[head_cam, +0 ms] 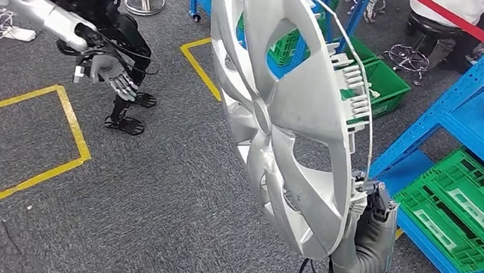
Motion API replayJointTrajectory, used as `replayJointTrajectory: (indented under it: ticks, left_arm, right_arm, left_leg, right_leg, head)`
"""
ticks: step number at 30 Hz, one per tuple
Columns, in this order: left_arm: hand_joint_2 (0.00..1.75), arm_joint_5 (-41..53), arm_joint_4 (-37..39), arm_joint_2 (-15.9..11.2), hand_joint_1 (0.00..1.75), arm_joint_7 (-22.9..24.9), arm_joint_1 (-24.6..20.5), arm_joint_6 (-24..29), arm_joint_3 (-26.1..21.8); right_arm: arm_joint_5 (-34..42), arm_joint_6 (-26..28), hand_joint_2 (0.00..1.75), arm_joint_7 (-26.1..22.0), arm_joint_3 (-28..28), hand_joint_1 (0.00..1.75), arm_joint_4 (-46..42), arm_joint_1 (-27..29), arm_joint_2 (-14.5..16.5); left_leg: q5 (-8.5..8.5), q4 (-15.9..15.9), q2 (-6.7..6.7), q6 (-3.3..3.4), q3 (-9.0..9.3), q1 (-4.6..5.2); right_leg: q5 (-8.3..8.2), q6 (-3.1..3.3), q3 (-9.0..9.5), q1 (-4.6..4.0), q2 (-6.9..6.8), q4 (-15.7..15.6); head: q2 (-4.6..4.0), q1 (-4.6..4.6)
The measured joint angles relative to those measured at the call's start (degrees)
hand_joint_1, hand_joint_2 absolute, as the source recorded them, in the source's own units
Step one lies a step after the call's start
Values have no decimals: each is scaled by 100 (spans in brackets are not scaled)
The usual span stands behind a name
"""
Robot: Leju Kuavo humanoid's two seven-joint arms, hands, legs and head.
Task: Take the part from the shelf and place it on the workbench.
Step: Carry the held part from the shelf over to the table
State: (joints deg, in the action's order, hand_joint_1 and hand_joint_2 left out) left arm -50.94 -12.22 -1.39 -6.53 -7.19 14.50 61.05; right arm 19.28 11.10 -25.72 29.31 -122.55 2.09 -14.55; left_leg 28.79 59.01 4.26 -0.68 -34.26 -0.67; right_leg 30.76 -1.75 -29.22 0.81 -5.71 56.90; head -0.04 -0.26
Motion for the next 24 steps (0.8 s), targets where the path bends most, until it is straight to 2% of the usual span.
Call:
replayJointTrajectory:
  ticks: [2,4,5,6,7,8,9,10,11,12,13,14,15,17,19,20,21,22,23,24]
  left_arm:
    - [175,-1,1,-7,0,6,-8,-13,0]
    - [175,-1,1,-10,0,7,-18,-29,0]
    - [175,-1,1,-10,0,5,-20,-37,0]
    - [175,-3,1,-11,0,3,-18,-43,0]
    - [175,-4,1,-12,0,-2,-14,-47,0]
    - [175,-7,2,-13,0,-9,-10,-49,0]
    - [175,-8,2,-13,0,-18,-8,-52,0]
    - [175,-9,2,-7,0,-26,-9,-56,0]
    - [175,-11,2,-1,0,-31,-11,-60,0]
    - [175,-14,1,9,0,-34,-13,-69,0]
    - [175,-17,1,19,0,-31,-12,-78,0]
    - [175,-21,1,26,0,-24,-4,-85,0]
    - [175,-26,0,32,0,-15,8,-92,0]
    - [175,-36,1,37,0,13,23,-100,0]
    - [175,-37,1,40,0,67,14,-126,0]
    - [175,-31,1,42,0,111,9,-142,0]
    - [175,-20,1,43,0,170,9,-156,0]
    - [175,-8,1,43,0,228,12,-164,0]
    - [175,2,1,39,0,275,16,-169,0]
    - [175,7,2,31,0,299,19,-167,0]
  right_arm:
    - [-4,11,175,5,0,175,-1,3,8]
    - [-8,17,175,10,1,175,-1,9,12]
    - [-9,19,175,12,2,175,3,11,13]
    - [-14,25,175,21,4,175,8,11,14]
    - [-22,34,175,36,5,175,11,10,15]
    - [-34,46,175,52,7,175,14,8,16]
    - [-47,57,175,74,8,175,14,4,19]
    - [-61,65,175,94,9,175,13,-4,22]
    - [-76,72,175,116,9,175,9,-12,25]
    - [-95,80,175,145,11,175,5,-24,27]
    - [-114,88,175,173,15,175,2,-38,29]
    - [-131,96,175,204,20,175,-1,-52,30]
    - [-146,104,175,230,26,175,-3,-69,33]
    - [-171,116,175,274,37,175,-5,-94,45]
    - [-211,140,175,313,42,175,-9,-105,62]
    - [-233,160,175,337,43,175,-10,-105,68]
    - [-258,181,175,368,46,175,-8,-104,71]
    - [-284,200,175,404,50,175,-7,-104,73]
    - [-313,214,175,442,56,175,-5,-107,73]
    - [-343,223,175,474,64,175,-5,-117,74]
  left_leg:
    - [-32,-14,-141,63,-7,-5]
    - [-55,-16,-287,113,-24,10]
    - [-65,-14,-367,134,-33,29]
    - [-73,-13,-455,150,-40,50]
    - [-81,-12,-543,163,-42,69]
    - [-88,-11,-630,172,-39,87]
    - [-93,-11,-716,178,-30,103]
    - [-100,-11,-791,177,-24,117]
    - [-110,-7,-862,169,-28,124]
    - [-125,-4,-921,150,-46,122]
    - [-144,-6,-973,122,-71,111]
    - [-166,-13,-1024,89,-94,99]
    - [-173,-9,-1022,64,-113,92]
    - [-52,146,-748,18,-206,107]
    - [288,706,-430,-38,-478,92]
    - [462,1068,-394,-74,-647,60]
    - [562,1351,-395,-109,-772,27]
    - [565,1468,-397,-143,-813,-4]
    - [466,1368,-385,-176,-738,-32]
    - [294,1067,-330,-205,-554,-56]
  right_leg:
    - [209,-49,-85,22,196,234]
    - [615,-43,-376,18,449,938]
    - [782,-23,-549,10,504,1331]
    - [854,4,-674,2,530,1603]
    - [803,39,-711,-10,542,1666]
    - [643,83,-650,-26,564,1508]
    - [410,137,-508,-45,613,1168]
    - [212,201,-344,-64,718,786]
    - [68,253,-208,-75,816,450]
    - [0,289,-114,-86,889,222]
    - [2,309,-77,-93,923,124]
    - [-6,311,-66,-99,886,79]
    - [-28,312,-49,-92,834,30]
    - [-96,321,-10,-75,721,-79]
    - [-132,332,8,-69,591,-135]
    - [-134,336,5,-69,520,-137]
    - [-132,333,2,-67,449,-133]
    - [-127,325,1,-61,379,-128]
    - [-116,309,0,-52,314,-116]
    - [-99,281,1,-40,255,-93]
  head:
    - [0,35]
    - [0,106]
    - [0,137]
    - [0,162]
    - [0,178]
    - [0,189]
    - [0,201]
    - [0,205]
    - [0,199]
    - [0,199]
    - [0,198]
    - [0,200]
    - [0,210]
    - [0,179]
    - [0,104]
    - [0,62]
    - [0,33]
    - [0,11]
    - [0,-4]
    - [0,-14]
